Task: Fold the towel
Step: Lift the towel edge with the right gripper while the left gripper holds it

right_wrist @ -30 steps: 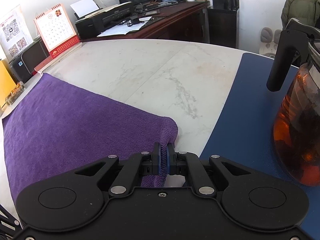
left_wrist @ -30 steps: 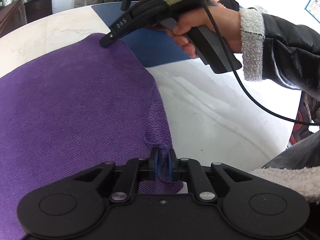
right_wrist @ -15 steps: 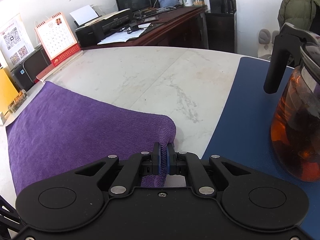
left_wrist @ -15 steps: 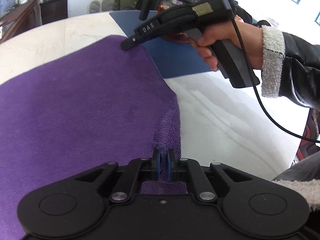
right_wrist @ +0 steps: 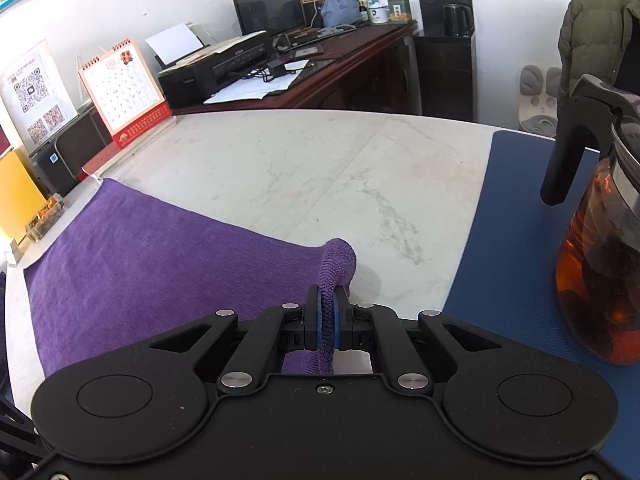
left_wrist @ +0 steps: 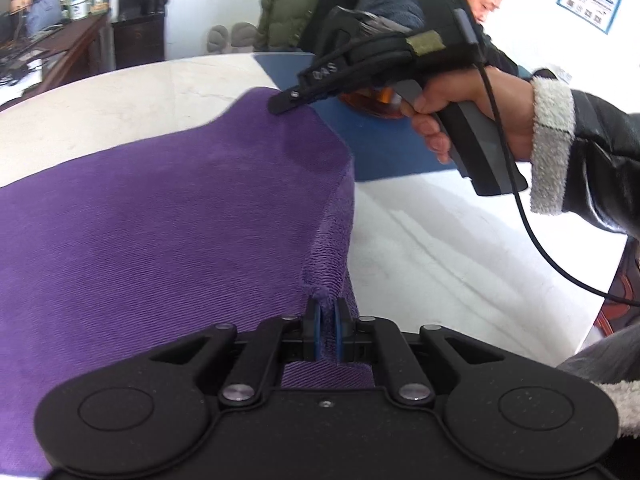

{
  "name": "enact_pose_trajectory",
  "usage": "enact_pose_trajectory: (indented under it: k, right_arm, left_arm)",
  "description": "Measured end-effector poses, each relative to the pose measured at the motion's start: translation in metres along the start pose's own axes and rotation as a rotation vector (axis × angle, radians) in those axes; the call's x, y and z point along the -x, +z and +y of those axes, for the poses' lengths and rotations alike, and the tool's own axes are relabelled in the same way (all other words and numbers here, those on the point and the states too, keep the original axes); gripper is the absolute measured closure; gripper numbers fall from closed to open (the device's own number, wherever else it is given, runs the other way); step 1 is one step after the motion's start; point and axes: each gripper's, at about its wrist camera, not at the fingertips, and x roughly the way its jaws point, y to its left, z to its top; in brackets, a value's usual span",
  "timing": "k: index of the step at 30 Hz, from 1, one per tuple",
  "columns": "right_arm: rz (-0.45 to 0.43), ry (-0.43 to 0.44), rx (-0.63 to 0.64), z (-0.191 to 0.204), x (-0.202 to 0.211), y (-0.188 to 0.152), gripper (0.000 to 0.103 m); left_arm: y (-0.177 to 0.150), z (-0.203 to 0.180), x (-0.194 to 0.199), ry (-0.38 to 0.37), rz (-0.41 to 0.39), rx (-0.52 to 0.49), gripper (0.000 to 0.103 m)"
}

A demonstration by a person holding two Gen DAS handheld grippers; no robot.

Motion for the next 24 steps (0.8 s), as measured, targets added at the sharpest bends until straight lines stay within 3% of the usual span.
enact_pose_trajectory:
  k: [14, 24]
  right_arm:
    - [-0.042, 0.005, -0.085, 0.039, 0.002, 0.019, 0.098]
    - [-0.042, 0.018, -0.176, 0.067, -0.012, 0.034, 0.098]
  left_arm:
    - [-0.023, 0.048, 0.076, 0.025, -0.079, 0.058, 0.097]
    - [-0.018, 0.078, 0.089, 0.006, -0.114, 0.089, 0.097]
